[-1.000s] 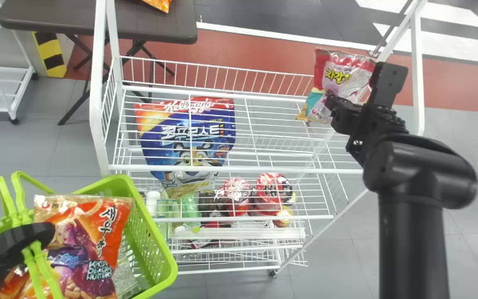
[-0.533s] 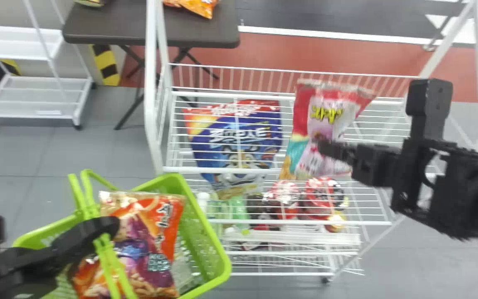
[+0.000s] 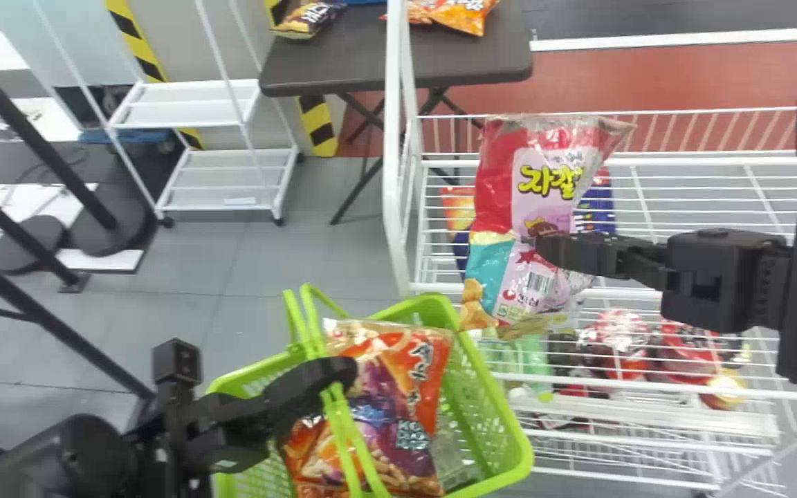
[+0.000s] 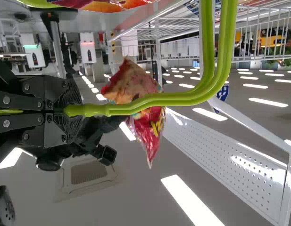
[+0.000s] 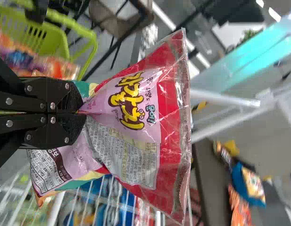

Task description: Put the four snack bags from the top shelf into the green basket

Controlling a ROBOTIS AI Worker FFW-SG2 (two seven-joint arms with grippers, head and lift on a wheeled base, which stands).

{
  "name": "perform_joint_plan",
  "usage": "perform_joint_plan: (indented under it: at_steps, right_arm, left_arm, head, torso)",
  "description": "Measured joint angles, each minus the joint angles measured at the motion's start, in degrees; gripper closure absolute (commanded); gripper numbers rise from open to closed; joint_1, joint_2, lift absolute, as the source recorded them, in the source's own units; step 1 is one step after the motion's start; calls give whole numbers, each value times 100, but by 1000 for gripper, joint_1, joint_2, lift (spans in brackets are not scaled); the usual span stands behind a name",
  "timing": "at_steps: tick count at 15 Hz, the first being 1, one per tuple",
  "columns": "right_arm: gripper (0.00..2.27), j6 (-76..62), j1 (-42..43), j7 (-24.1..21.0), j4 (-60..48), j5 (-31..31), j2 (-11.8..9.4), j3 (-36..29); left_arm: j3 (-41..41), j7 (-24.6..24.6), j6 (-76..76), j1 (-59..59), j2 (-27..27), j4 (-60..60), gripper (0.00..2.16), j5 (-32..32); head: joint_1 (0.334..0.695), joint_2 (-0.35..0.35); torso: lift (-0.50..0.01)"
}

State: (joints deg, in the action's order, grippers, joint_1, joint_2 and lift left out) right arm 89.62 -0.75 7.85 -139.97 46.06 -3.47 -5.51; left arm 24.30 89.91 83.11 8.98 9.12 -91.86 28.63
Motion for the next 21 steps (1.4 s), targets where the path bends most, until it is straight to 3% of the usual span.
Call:
perform_joint_plan:
  at_steps: [10,11,12,14,15,21]
  right_arm:
    - [2253,-1,139,-73,913,68,135,803]
    - [2152,-1,163,-73,1062,78,158,877]
    - [1801,-1,204,-73,1261,87,181,970]
    - [299,-1,301,-25,1647,114,225,1118]
    - [-1,-1,352,13,1841,180,240,1172]
    - [49,-1,460,25,2261,791,239,914]
  left_arm:
    - [-228,-1,-143,-912,-37,449,2145,64]
    - [-229,-1,-140,-914,-40,449,2145,81]
    - [-225,1,-140,-916,-41,449,2145,95]
    - [-206,1,-140,-917,-42,449,2145,115]
    - [-193,0,-140,-917,-42,450,2145,121]
    - [-101,0,-141,-900,-33,451,2145,134]
  head:
    - [695,284]
    - [695,300]
    - [695,309]
    - [695,328]
    - [695,338]
    - [695,350]
  torso:
    - [0]
    - [0]
    - [0]
    - [0]
    - [0]
    - [0]
